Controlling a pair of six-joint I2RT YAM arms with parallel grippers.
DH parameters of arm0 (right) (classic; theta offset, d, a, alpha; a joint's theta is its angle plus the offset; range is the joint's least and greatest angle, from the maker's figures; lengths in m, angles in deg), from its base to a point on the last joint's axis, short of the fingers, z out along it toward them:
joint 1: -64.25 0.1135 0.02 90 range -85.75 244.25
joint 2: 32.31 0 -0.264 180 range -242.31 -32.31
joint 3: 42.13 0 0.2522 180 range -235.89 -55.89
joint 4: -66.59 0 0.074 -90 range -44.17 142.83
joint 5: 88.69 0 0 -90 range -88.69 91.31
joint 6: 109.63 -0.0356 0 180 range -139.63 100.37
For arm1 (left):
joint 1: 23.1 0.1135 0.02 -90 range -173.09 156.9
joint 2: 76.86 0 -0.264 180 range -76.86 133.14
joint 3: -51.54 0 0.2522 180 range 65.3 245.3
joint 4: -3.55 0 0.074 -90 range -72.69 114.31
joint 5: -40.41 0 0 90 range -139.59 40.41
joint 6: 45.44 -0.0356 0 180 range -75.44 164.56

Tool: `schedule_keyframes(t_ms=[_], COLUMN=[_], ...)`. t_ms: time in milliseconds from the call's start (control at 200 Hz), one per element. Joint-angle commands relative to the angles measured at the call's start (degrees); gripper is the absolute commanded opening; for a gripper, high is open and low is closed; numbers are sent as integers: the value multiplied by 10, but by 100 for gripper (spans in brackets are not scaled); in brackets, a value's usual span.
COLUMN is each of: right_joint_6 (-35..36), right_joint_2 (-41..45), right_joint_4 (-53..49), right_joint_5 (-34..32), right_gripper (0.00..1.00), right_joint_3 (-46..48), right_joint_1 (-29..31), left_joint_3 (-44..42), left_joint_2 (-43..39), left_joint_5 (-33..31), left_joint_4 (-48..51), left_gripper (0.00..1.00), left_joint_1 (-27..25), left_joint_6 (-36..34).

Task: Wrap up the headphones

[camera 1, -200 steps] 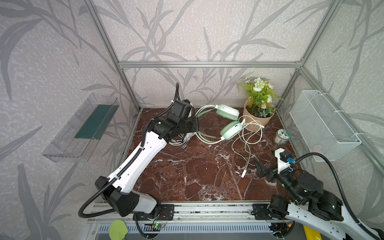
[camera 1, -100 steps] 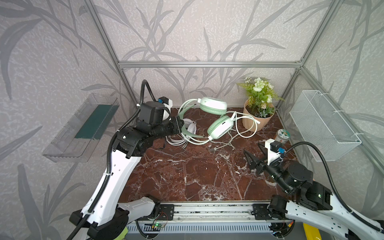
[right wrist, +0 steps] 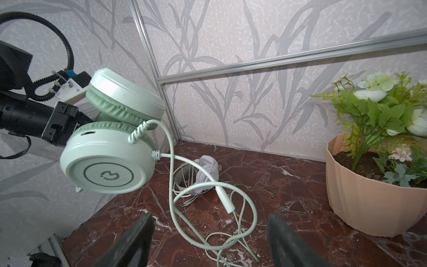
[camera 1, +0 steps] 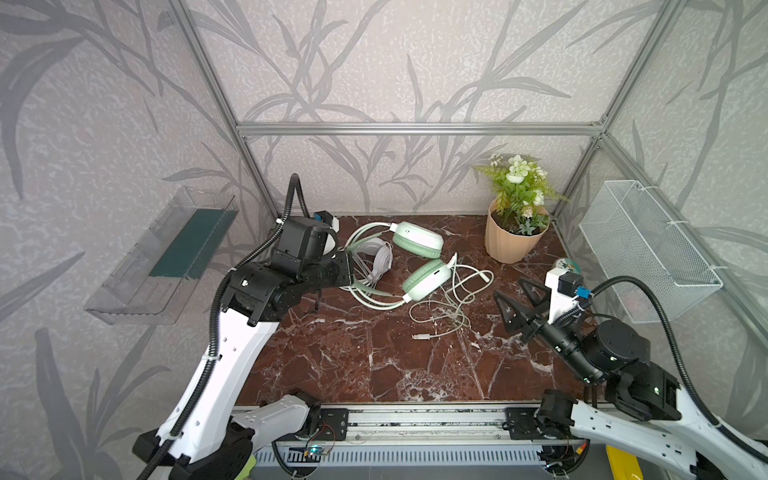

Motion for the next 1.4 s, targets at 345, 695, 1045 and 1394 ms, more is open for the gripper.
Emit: schedule_keyframes(t_ms=[345,695,1045,1394], right_joint_6=[48,58,-47,-55], right_joint_2=[-1,-53,-73,-57], right_joint_4=[59,123,159,305], right_joint_5=[46,-54,95,268], right_gripper=[78,82,82,99], right_joint_3=[47,69,114,230], right_joint_1=[-4,-35,-142,-142], left_joint_3=[60,63,78,128], left_joint_2=[-56,-64,-67,-34], left_joint_5=[-3,29,8,-3], left_joint_4=[-32,-49,-44,-13], left_gripper=[0,0,0,0], left_joint_1=[8,8,8,9], left_joint_6=[18,25,40,59])
